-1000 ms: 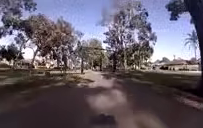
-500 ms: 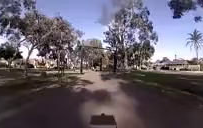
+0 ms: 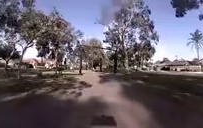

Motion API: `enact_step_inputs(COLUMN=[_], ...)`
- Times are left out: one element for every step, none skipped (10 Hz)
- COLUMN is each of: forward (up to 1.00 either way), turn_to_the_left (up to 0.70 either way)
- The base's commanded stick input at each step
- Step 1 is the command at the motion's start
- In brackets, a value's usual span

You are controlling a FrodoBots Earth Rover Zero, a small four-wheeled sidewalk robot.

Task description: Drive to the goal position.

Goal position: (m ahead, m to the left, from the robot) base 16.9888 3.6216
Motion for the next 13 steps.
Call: enact_step_inputs(forward=[1.0,1.0,1.0,1.0,1.0,1.0,1.0,1.0,1.0,1.0,1.0,1.0,1.0], turn_to_the_left=[0.0,0.0,0.0,0.0,0.0,0.0,0.0,0.0,0.0,0.0,0.0,0.0,0.0])
